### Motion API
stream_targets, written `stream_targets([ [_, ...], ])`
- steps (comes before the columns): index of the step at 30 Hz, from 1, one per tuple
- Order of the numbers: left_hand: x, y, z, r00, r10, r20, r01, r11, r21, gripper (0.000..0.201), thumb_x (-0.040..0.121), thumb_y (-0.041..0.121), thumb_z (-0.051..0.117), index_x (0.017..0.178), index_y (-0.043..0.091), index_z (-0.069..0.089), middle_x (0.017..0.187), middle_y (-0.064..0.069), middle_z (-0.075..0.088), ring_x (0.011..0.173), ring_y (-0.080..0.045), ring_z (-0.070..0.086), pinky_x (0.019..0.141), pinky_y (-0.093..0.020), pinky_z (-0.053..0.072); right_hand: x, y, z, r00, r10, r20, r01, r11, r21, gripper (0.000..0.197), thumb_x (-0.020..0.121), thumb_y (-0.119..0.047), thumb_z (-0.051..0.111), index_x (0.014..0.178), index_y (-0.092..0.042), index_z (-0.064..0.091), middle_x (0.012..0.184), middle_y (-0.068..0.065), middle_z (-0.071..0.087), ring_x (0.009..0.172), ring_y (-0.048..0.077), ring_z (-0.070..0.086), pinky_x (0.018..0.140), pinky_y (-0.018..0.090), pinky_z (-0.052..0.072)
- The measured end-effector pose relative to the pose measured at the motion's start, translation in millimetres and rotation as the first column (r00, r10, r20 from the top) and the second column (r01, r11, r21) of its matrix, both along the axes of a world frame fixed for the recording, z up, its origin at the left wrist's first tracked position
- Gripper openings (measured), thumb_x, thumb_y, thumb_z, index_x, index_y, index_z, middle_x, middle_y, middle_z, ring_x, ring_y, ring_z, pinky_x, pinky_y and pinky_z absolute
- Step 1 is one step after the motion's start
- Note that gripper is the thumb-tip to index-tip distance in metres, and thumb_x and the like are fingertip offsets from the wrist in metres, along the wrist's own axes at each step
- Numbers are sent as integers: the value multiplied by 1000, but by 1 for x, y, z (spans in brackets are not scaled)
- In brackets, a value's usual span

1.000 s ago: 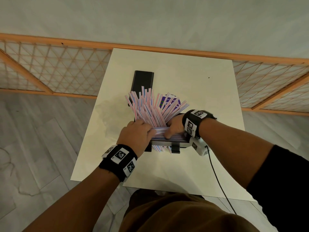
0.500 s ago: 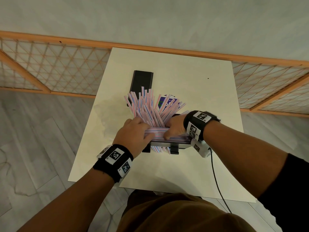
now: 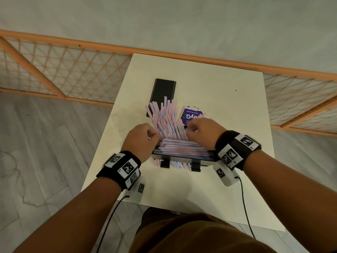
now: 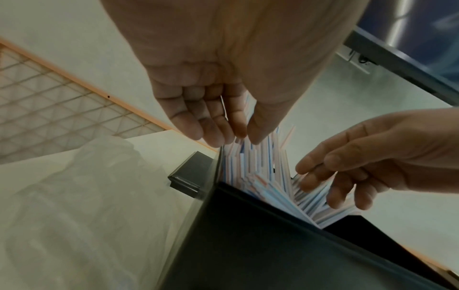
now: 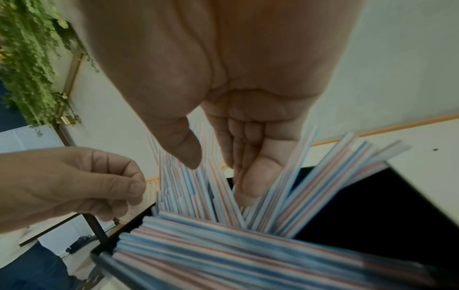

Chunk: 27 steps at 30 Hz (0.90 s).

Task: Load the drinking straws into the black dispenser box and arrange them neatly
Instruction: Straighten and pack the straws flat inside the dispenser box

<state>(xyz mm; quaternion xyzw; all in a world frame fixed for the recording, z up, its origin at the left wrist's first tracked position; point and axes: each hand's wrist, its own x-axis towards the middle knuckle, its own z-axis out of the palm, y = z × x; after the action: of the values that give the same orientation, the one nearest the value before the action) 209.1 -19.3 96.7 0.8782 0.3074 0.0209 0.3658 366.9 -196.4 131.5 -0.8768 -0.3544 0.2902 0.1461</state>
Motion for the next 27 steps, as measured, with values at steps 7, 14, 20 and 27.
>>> stream_targets([
  [7,16,-10,-6,990,-29,-135,29,1000,1,21,92,43,66,94,22,68,87,6,67,85,-18,64,80,-36,55,-8,38,-17,997,-71,18,71,997,-7,21,92,-32,61,107,-17,62,98,1,64,90,21,60,80,33,52],
  [14,23,-17,-6,997,18,-75,-22,998,-53,19,89,31,69,88,17,57,82,0,66,79,-24,63,77,-44,56,-17,48,-25,993,-109,-39,109,994,1,43,81,-35,77,110,-21,49,89,2,64,76,20,61,67,32,51],
  [20,21,-19,-7,998,11,-54,-14,999,-49,19,87,27,70,87,18,54,79,0,65,73,-24,62,73,-42,56,-27,54,-28,983,-185,-15,186,982,31,39,83,-23,76,103,-17,43,82,3,58,69,20,58,59,32,48],
  [27,16,-18,-6,999,15,-35,-17,997,-70,19,90,28,69,87,17,54,77,1,65,74,-22,64,73,-41,56,-14,45,1,993,-110,45,107,992,65,19,94,-16,58,107,-16,45,83,2,59,77,23,61,66,33,47],
])
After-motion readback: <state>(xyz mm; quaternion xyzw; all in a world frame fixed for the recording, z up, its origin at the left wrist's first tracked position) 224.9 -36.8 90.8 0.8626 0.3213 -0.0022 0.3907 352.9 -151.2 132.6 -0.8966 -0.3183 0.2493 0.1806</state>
